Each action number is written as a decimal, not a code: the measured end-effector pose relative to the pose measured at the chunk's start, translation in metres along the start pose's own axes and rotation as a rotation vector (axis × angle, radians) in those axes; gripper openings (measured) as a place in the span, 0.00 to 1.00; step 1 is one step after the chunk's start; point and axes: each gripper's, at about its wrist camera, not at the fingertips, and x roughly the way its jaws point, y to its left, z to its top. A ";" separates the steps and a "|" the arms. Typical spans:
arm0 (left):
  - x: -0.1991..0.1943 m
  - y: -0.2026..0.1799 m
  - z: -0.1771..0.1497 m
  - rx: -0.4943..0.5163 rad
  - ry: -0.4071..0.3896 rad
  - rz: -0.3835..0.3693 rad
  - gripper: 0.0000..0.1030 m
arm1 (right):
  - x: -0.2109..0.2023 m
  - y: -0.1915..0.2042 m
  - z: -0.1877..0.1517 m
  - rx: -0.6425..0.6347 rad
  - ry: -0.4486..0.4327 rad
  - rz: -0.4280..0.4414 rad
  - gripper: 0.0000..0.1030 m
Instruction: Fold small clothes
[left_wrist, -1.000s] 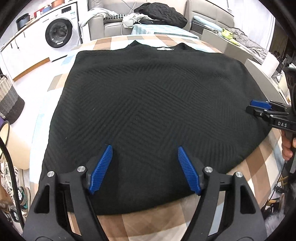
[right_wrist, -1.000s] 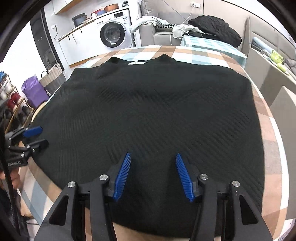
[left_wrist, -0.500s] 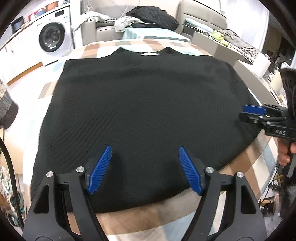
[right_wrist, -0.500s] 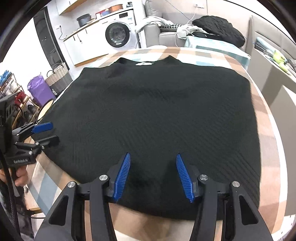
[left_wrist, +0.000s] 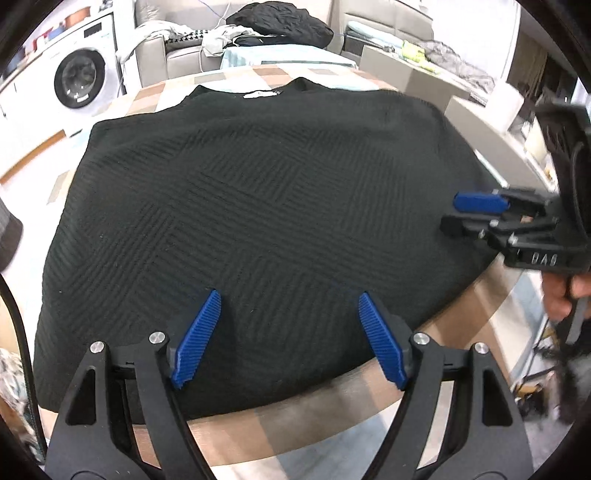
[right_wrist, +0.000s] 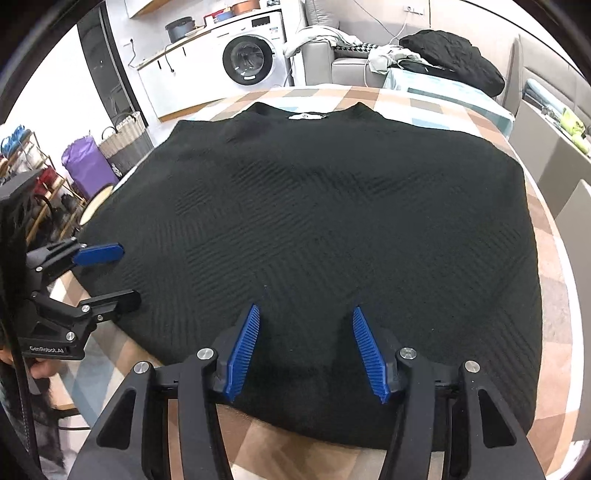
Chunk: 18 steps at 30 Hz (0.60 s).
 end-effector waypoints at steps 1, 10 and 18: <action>0.000 -0.001 0.001 -0.005 -0.003 -0.004 0.73 | 0.000 0.001 0.000 0.002 0.002 0.011 0.53; 0.009 -0.010 0.000 0.027 -0.021 0.083 0.60 | 0.008 0.020 -0.007 -0.100 -0.023 -0.090 0.37; -0.005 0.009 -0.008 -0.016 -0.065 0.088 0.03 | 0.002 0.024 -0.010 -0.127 -0.045 -0.060 0.09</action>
